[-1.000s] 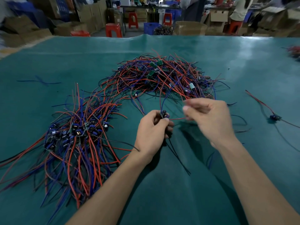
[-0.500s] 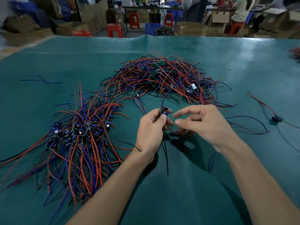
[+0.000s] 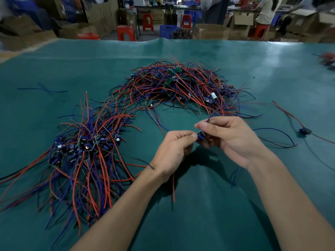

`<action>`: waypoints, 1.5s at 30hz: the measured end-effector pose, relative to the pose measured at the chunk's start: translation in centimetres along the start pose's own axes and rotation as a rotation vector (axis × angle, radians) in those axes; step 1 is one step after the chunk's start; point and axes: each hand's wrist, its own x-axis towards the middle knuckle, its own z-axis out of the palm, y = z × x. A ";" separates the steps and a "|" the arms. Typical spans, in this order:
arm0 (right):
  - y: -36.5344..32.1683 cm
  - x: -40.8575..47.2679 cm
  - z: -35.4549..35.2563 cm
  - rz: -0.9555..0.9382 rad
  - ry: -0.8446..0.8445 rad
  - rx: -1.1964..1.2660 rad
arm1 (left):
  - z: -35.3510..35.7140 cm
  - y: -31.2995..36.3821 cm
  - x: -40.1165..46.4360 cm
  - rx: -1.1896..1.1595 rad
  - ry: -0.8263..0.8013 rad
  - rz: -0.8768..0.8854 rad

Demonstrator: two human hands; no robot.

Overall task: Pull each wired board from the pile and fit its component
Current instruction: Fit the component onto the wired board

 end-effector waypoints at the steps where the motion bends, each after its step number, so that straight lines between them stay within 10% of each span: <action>1: 0.0 0.1 -0.2 -0.004 0.057 0.003 | -0.1 -0.1 0.0 0.015 -0.005 -0.007; 18: -0.5 1.0 -3.7 -0.250 1.015 0.288 | 0.1 -0.7 0.3 0.142 0.108 0.110; 25: 1.2 0.3 1.8 -0.217 0.172 -0.295 | 0.2 -0.6 0.4 0.097 0.136 0.131; 35: -6.4 -0.6 0.7 -0.599 0.648 -0.073 | 0.4 -0.8 0.2 0.303 0.073 0.144; 41: -13.4 0.4 8.8 -0.638 0.110 -0.261 | 0.5 -1.2 0.5 0.333 0.121 0.134; 45: -12.4 2.9 11.8 -0.394 -0.227 -0.879 | 0.4 -1.1 0.4 0.290 0.130 0.121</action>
